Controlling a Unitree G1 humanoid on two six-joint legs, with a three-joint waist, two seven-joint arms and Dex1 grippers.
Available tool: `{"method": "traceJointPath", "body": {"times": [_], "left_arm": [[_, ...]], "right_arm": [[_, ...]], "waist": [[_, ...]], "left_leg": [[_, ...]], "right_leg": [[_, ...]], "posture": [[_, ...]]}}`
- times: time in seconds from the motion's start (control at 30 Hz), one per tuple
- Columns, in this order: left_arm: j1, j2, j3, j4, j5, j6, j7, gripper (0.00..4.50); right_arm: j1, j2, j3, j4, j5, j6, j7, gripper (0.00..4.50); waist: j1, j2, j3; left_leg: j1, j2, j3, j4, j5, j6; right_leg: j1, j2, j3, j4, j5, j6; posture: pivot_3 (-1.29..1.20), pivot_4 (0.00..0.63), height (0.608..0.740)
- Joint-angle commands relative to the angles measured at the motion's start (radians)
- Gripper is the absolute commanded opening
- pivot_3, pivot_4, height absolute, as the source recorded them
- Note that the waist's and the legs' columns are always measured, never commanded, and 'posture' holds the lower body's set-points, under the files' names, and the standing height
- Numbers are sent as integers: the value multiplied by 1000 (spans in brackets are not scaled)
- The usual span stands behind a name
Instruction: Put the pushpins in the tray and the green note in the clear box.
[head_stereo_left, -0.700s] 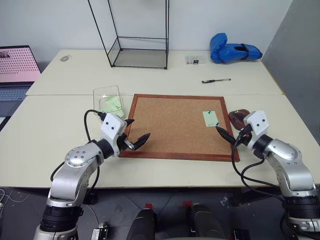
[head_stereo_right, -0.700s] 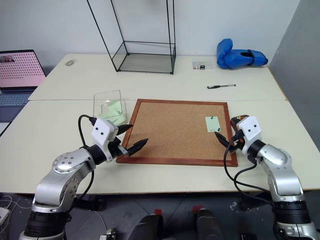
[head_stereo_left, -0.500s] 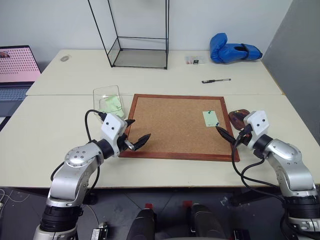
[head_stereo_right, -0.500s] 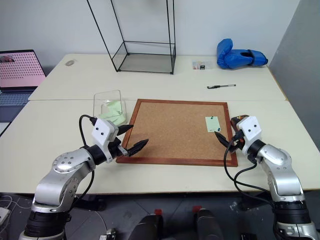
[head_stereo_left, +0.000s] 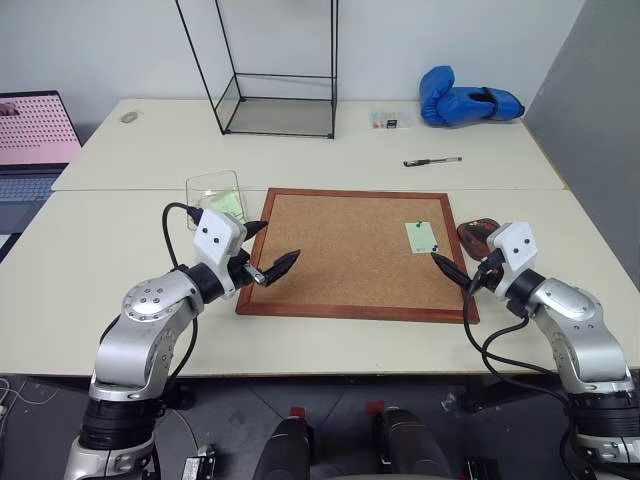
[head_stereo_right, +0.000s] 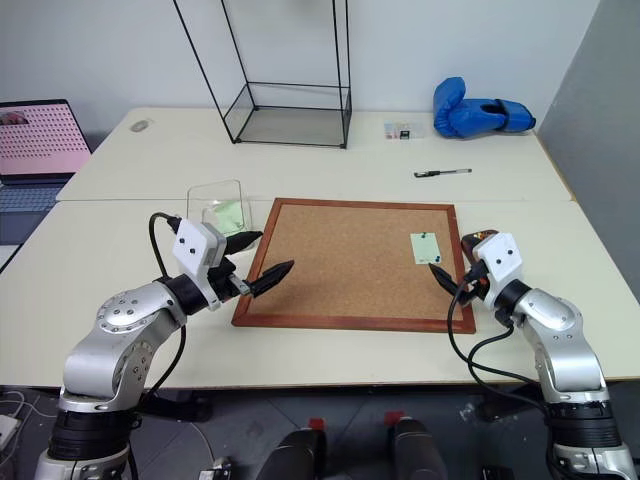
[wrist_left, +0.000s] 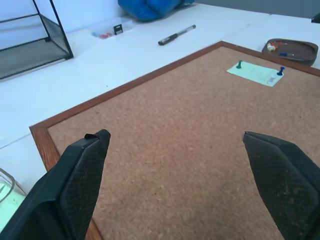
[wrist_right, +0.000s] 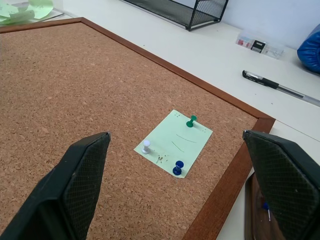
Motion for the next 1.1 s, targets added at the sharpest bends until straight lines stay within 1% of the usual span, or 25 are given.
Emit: {"method": "traceJointPath", "body": {"times": [0.03,0.07,0.17,0.23,0.4,0.43,0.5,0.57,0.6,0.63,0.67,0.73,0.77,0.87,0.9,1.1], "left_arm": [[-42,-8,-41,18,-8,-50,-56,4486],[-55,-13,-57,34,-1,-62,-68,4486],[-117,-39,-113,109,39,-103,-80,4020],[-156,-57,-153,164,70,-133,-90,3558],[-234,-113,-228,290,106,-177,-131,2756],[-249,-123,-241,316,113,-186,-142,2515],[-274,-140,-255,359,121,-200,-157,2082],[-301,-164,-263,412,130,-215,-161,1770],[-313,-175,-265,437,134,-222,-162,1497],[-322,-184,-267,458,138,-229,-164,1323],[-332,-194,-270,482,142,-238,-168,1268],[-354,-216,-273,537,151,-256,-175,866],[-364,-225,-273,563,156,-265,-178,754],[-388,-252,-280,652,172,-290,-195,123],[-394,-260,-280,677,173,-292,-204,59],[-413,-280,-315,859,248,-376,-221,59]], "right_arm": [[-19,5,-3,-27,14,-7,4,4500],[-20,6,-1,-29,14,-5,4,4500],[-21,11,4,-36,15,0,4,4500],[-20,15,9,-43,16,5,2,4500],[-16,24,20,-60,21,29,-4,4500],[-17,26,22,-64,22,37,-6,4500],[-19,30,23,-70,29,56,-8,4500],[-25,33,28,-73,39,82,-6,4500],[-29,34,32,-75,42,95,-6,4500],[-34,35,36,-75,44,105,-7,4500],[-41,37,39,-73,42,114,-11,4500],[-61,43,41,-61,35,129,-24,4500],[-70,46,40,-55,31,135,-30,4500],[-109,58,37,-30,32,167,-50,4500],[-121,61,36,-22,35,184,-56,4500],[-241,87,46,88,26,289,-97,4500]], "waist": [[0,0,0],[1,0,0],[1,0,0],[1,0,0],[-1,0,0],[-1,0,0],[-2,0,0],[-2,0,0],[-2,0,0],[-1,0,0],[0,0,0],[0,0,0],[-2,0,0],[-2,0,0],[-2,0,0],[-2,0,0]], "left_leg": [[0,0,0,0,0,0],[0,0,0,0,0,0],[0,0,0,0,0,0],[0,0,0,0,0,0],[0,0,0,0,0,0],[0,0,0,0,0,0],[0,0,0,0,0,0],[0,0,0,0,0,0],[0,0,0,0,0,0],[0,0,0,0,0,0],[0,-1,0,0,0,0],[0,-1,0,0,0,0],[0,-1,0,0,0,0],[0,-1,0,0,0,0],[0,-1,0,0,0,0],[0,-1,0,0,0,0]], "right_leg": [[0,0,0,0,0,0],[0,0,0,0,0,0],[0,0,0,0,0,0],[0,0,0,0,0,1],[0,0,0,0,1,1],[0,0,0,0,1,1],[0,0,0,0,1,1],[0,0,0,0,1,1],[0,0,0,0,1,1],[0,0,0,0,1,1],[0,0,0,0,1,1],[0,0,0,0,1,1],[0,0,0,0,1,1],[0,0,0,0,1,1],[0,0,0,0,1,1],[0,0,0,0,1,1]], "posture": [[0,150,740],[0,150,740],[0,150,740],[0,150,740],[0,150,740],[0,150,740],[0,150,740],[0,150,740],[0,150,740],[0,150,740],[0,150,740],[0,150,740],[0,150,740],[0,150,740],[0,150,740],[0,150,740]]}}
